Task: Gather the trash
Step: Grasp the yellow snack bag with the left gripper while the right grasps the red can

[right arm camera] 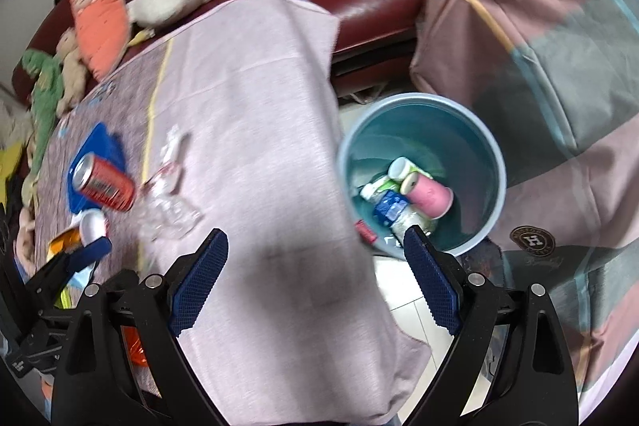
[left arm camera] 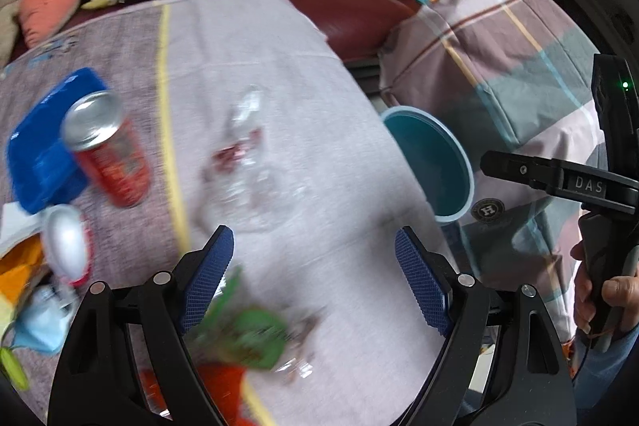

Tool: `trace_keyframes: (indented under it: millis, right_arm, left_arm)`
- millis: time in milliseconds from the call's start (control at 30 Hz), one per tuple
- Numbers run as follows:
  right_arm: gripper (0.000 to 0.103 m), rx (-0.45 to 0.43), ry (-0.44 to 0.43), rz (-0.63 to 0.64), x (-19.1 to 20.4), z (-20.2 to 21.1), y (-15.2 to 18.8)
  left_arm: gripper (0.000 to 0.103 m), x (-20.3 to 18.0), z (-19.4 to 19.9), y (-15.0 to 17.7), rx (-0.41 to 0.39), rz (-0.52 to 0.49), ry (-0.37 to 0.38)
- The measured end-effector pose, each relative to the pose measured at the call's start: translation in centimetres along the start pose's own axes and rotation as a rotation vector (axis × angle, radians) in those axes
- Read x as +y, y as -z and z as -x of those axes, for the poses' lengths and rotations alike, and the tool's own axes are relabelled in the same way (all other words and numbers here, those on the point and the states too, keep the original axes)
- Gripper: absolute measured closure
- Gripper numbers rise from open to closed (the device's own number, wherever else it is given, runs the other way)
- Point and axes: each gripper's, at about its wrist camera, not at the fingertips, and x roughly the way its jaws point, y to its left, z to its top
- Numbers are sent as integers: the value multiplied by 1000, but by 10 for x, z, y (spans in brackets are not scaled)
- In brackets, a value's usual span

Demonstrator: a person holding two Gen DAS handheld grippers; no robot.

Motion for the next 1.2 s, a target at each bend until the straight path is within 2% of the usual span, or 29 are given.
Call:
trace_keyframes:
  millis: [333,533,667,800,1000,1100,1133,1167,1200]
  right_arm:
    - [17,18,-4,123,81,6,12]
    - [17,43,-17,202,129,-4,16]
    - [17,66,-27,244,158,-14,20]
    - [17,81,-31,274,176,-21,23]
    - [17,102,-24,283,191,-34,23]
    - [17,107,-25,288,199,-40,20]
    - [17,107,-27,291,203,-42,19]
    - [17,106,-28,294,205,-43,17]
    - [17,105,-31,299,209,-45,15]
  left_arm:
    - [19,83,78,26,-112,36,-136]
    - [19,143,105,49,-125,76,-236]
    - [19,170,106,65,-105,87,-282]
    - [19,185,97,78,-74,54,-310]
    - [19,189,80,74,-66,-7,-323]
    - [19,188,74,70,-89,-32,-329]
    - [21,188,74,68,-101,-36,-322]
    - [41,187,73,67,-112,-40,-314]
    - [53,187,73,66,-114,-44,-295]
